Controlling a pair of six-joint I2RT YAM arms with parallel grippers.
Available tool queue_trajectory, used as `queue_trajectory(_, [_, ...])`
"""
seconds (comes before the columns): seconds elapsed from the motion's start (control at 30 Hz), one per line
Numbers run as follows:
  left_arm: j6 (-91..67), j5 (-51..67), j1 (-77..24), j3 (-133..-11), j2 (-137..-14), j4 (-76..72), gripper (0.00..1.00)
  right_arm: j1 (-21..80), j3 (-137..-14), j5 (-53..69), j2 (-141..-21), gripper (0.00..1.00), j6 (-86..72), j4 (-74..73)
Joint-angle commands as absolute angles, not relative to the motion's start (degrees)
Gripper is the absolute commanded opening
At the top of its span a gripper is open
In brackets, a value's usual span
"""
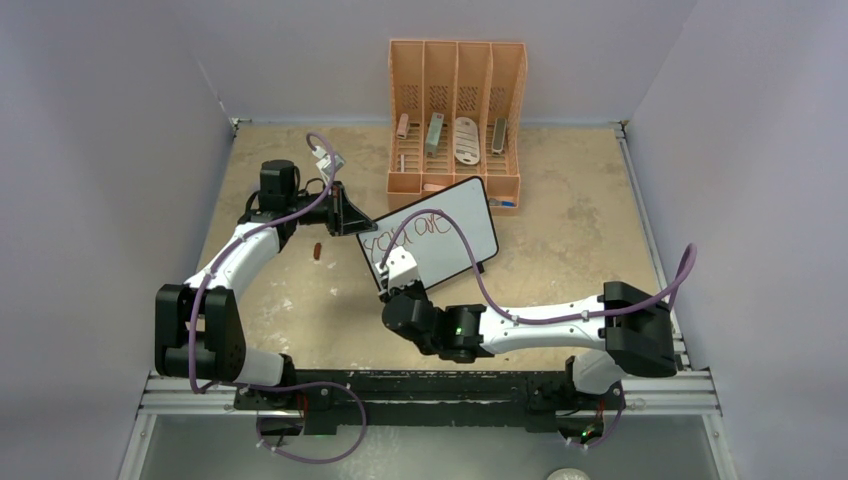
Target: Write a sentence on the whiteboard
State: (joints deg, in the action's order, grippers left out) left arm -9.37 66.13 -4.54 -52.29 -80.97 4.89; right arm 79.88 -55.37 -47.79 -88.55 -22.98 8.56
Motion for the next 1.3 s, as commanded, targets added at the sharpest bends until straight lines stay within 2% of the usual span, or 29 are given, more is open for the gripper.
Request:
queue_trajectory(0.0, [-8.26, 66.37, -5.1, -53.97, -79.24, 4.4, 0.0, 79.96, -56.47, -47.89, -87.54, 0.0, -24.6, 5.73])
queue_trajectory(0.77, [-8.17, 66.21, -5.1, -54.01, -79.28, 4.52, 0.0, 79.89, -54.87, -50.44, -86.06, 0.0, -29.34, -1.76])
queue_trajectory(1.27, [-8.17, 66.07, -5.1, -54.01, -79.25, 4.56, 0.0, 79.9, -54.76, -47.54, -86.61, 0.0, -27.27, -0.26])
